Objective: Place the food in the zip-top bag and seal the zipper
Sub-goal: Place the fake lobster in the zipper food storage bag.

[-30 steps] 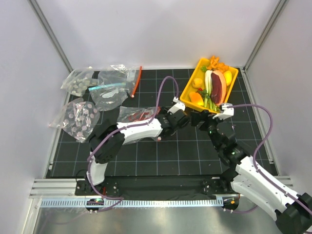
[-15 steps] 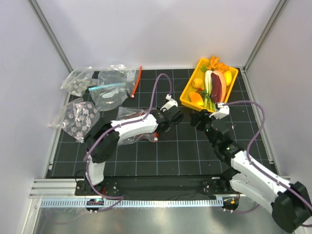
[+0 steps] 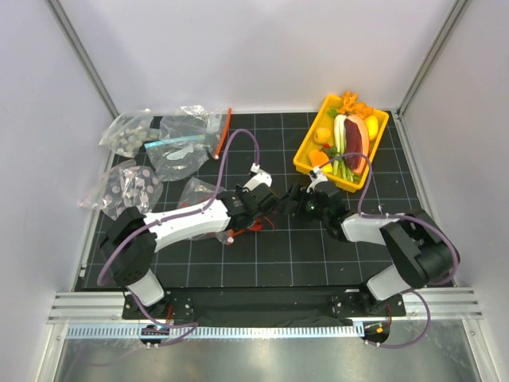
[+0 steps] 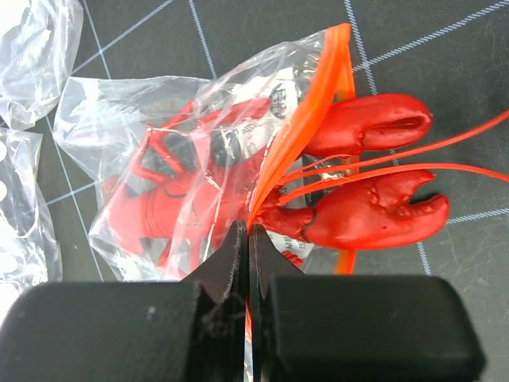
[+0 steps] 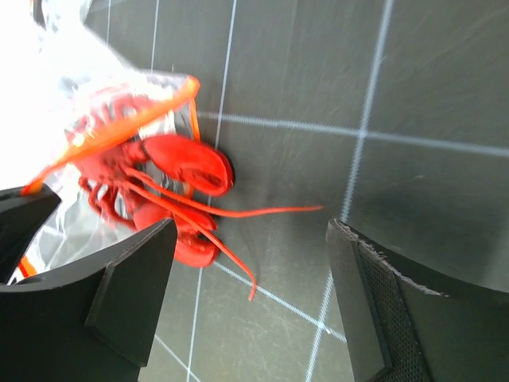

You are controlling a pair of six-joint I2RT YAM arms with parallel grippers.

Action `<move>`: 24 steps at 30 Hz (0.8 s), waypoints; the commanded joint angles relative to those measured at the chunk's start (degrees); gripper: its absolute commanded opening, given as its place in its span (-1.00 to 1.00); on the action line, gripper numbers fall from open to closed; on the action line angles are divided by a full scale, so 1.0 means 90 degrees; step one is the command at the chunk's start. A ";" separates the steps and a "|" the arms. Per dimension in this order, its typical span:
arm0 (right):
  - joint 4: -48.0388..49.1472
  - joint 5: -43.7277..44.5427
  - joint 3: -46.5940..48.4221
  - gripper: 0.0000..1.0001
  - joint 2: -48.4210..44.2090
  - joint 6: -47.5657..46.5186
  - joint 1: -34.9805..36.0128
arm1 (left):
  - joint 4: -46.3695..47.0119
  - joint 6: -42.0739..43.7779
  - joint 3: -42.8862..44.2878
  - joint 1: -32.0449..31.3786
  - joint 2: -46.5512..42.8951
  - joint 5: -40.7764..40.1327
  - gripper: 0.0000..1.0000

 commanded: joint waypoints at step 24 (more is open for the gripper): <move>0.1586 -0.0611 0.0838 0.19 0.1943 0.1478 0.1109 | 0.1150 0.0069 -0.0509 -0.0002 -0.1713 0.0317 -1.00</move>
